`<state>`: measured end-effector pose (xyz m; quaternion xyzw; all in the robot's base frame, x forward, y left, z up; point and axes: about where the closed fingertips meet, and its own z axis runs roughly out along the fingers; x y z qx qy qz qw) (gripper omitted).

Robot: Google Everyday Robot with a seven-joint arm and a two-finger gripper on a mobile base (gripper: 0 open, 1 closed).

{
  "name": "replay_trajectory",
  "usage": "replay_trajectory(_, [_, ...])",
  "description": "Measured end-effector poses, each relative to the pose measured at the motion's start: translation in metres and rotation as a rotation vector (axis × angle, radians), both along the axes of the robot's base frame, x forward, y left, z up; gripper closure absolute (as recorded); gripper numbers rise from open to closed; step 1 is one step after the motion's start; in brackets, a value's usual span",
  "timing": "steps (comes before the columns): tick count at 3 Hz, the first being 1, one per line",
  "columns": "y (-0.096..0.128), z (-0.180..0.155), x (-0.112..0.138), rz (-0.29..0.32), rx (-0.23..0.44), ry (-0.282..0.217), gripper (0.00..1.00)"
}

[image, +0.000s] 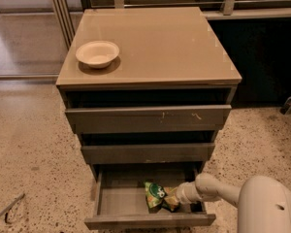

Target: Pick green rice chip bag from bottom drawer and place on counter

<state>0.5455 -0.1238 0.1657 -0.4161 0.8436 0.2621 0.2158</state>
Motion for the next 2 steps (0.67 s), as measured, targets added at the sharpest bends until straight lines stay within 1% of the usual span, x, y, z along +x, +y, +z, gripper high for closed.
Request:
replay_trajectory(1, [0.004, 0.038, -0.008, 0.071, -0.03, -0.038, 1.0])
replay_trajectory(2, [0.015, 0.088, -0.021, 0.15, -0.073, -0.083, 1.0])
